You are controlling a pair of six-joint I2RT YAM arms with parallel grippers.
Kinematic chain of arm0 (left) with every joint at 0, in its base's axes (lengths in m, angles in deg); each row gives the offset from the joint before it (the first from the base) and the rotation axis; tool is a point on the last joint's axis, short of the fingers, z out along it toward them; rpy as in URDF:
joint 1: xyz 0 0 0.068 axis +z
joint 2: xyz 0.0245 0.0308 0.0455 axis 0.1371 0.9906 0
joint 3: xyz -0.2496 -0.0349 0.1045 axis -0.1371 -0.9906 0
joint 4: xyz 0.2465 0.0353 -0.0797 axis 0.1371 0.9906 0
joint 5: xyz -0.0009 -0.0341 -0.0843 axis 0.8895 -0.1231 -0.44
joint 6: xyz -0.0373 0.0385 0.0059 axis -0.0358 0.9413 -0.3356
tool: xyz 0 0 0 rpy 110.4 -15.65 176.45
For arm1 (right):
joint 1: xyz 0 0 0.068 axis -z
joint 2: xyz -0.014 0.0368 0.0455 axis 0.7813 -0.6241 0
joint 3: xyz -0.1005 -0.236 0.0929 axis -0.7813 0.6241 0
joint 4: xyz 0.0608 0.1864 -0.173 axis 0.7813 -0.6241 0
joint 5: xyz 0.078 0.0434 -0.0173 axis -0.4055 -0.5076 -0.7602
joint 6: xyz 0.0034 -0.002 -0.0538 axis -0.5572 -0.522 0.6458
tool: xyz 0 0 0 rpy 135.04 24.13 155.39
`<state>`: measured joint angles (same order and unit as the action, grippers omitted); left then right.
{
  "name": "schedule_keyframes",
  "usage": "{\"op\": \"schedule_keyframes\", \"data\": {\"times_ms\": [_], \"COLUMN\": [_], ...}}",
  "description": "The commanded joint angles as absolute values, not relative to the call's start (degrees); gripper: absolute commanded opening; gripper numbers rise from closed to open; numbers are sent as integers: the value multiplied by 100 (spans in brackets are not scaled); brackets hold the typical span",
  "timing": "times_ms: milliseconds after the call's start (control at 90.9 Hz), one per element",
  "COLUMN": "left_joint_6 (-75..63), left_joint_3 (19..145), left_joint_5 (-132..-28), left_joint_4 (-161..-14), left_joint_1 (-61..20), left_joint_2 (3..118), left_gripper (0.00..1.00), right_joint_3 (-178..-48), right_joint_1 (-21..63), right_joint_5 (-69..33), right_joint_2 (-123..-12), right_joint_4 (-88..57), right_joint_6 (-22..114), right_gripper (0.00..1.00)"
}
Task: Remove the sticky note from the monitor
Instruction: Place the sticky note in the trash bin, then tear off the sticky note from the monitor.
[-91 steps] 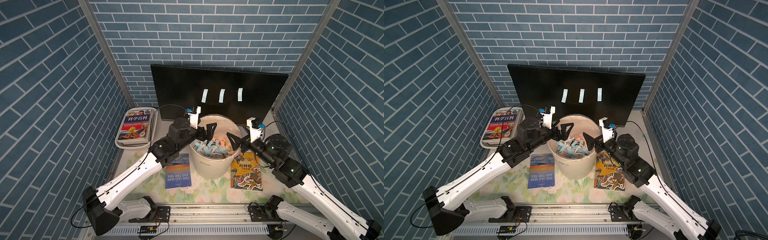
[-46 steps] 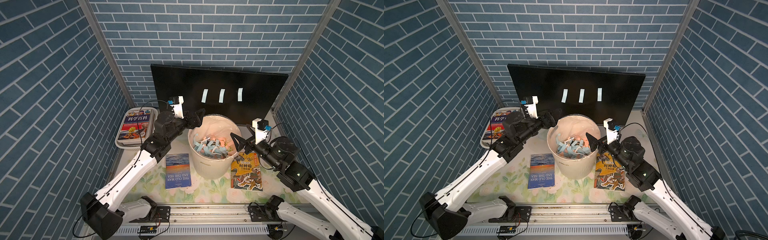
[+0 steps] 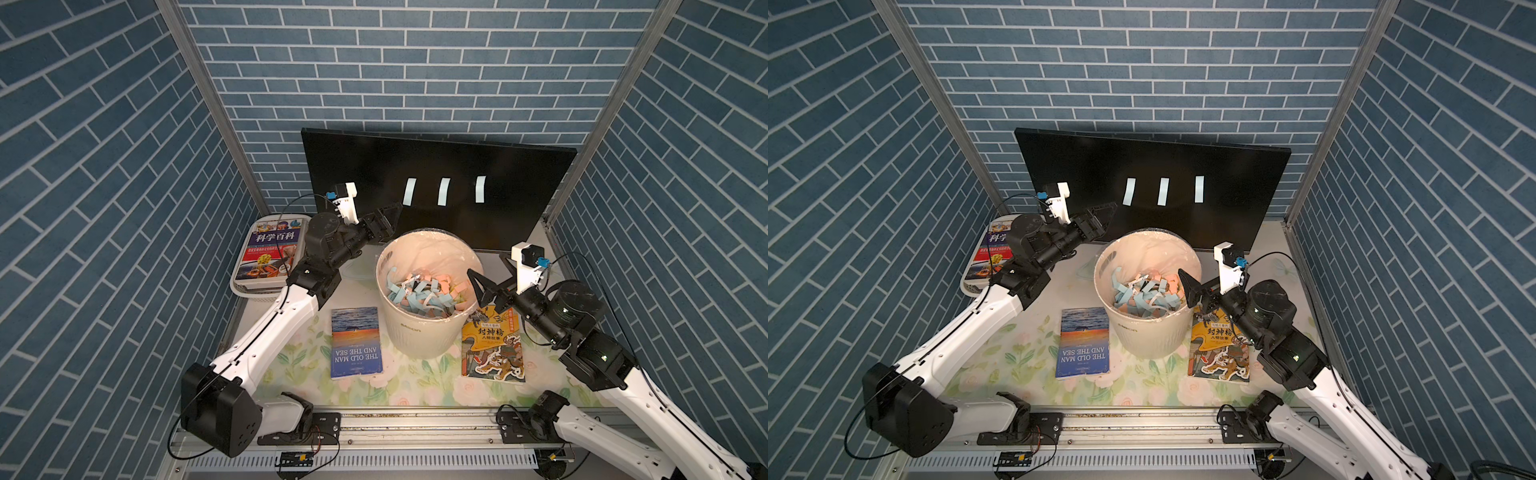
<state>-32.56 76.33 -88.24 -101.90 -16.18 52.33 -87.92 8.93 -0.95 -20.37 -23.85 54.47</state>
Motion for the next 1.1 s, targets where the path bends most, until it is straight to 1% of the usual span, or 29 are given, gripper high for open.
{"op": "schedule_keyframes", "data": {"times_ms": [0,429,671,1089], "left_joint_6": [-3471,-4096,-4333,-4603], "left_joint_3": [7587,7604,7827,8046], "left_joint_5": [-9047,-9319,-9441,-9539], "left_joint_4": [-10638,-11257,-11453,-11648], "left_joint_1": [-1516,-1224,-1203,-1352], "left_joint_2": [5272,5647,5954,6288], "left_gripper": [100,100,99,89], "right_joint_3": [-8719,-8673,-8660,-8662], "right_joint_1": [910,912,920,928], "right_joint_5": [17,21,12,-11], "right_joint_2": [-1979,-1947,-1922,-1893], "right_joint_4": [-2332,-2269,-2251,-2233], "right_joint_6": [5612,5613,5621,5613], "right_gripper": [100,100,100,100]}}
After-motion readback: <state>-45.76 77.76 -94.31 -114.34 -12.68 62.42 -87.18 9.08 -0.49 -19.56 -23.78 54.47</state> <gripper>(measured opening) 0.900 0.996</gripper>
